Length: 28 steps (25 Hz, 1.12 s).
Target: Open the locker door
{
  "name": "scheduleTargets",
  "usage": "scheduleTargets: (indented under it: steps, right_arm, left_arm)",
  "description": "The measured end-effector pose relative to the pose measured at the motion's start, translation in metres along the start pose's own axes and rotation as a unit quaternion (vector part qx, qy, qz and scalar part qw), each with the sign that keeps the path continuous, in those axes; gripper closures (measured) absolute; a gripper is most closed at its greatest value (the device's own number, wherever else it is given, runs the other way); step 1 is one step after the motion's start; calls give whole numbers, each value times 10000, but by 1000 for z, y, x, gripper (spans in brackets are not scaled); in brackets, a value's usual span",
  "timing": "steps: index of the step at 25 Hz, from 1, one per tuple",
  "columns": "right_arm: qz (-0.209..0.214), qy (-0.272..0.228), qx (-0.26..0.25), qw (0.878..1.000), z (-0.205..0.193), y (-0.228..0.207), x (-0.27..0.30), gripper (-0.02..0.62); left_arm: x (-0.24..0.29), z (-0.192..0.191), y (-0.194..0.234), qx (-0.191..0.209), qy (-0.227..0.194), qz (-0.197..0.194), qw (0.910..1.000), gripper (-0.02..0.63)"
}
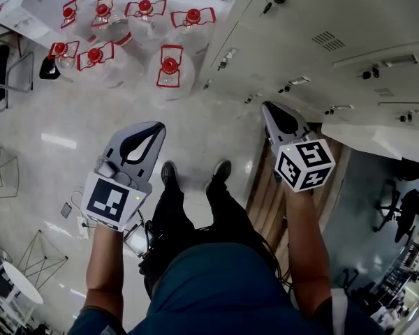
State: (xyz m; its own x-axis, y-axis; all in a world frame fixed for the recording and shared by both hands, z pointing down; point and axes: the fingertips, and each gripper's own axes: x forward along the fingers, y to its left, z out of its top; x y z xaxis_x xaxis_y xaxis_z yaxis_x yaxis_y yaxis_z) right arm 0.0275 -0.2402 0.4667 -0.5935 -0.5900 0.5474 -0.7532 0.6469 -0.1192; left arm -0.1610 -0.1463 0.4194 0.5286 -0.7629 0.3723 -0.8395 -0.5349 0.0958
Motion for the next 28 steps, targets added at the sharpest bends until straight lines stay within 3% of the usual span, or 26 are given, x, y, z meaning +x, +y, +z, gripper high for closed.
scheduleTargets:
  steps: [28]
  right_arm:
    - [-277,653,320,9970,-102,-69,146,557]
  left_arm:
    - [71,-86,53,-433,346,96,9984,588]
